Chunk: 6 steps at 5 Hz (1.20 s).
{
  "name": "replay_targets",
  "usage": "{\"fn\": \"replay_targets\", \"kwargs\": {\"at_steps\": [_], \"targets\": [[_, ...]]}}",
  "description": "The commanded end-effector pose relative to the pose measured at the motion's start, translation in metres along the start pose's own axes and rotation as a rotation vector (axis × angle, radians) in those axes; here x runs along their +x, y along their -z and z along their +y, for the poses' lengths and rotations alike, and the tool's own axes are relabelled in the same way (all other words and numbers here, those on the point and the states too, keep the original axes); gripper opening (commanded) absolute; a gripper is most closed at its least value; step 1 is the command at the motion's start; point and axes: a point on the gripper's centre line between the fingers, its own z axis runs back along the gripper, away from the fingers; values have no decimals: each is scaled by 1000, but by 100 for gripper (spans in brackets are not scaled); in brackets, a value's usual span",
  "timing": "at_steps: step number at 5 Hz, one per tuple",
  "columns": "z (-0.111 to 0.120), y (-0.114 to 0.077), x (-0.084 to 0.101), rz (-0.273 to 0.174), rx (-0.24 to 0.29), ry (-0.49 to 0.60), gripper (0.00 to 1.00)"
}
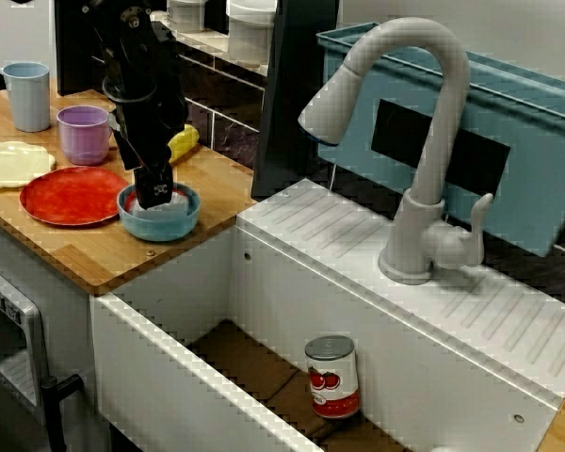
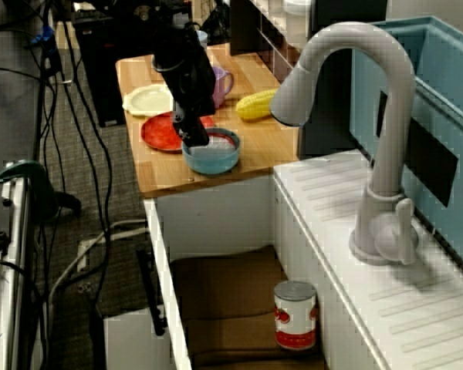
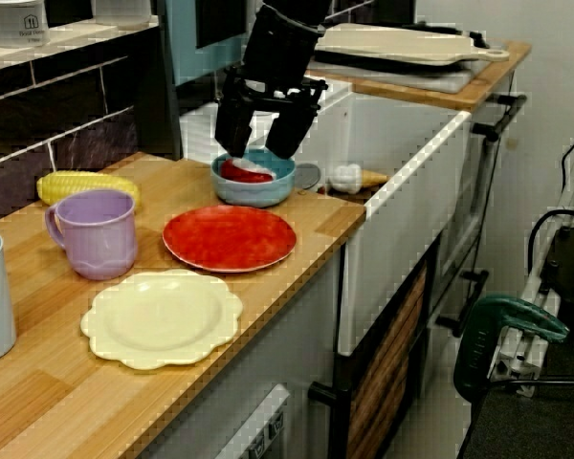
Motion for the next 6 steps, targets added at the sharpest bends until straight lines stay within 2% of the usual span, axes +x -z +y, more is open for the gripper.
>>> {"fn": "replay_targets", "kwargs": {"at_steps": [1,2,3,6], "targets": [[36,-29,6,-56,-7,-49,100],[51,-31,1,-64,-14,-71,100],[65,-30,-6,-85,1,-54,100],[100,-7,-8,-99,50,-103,100]]}}
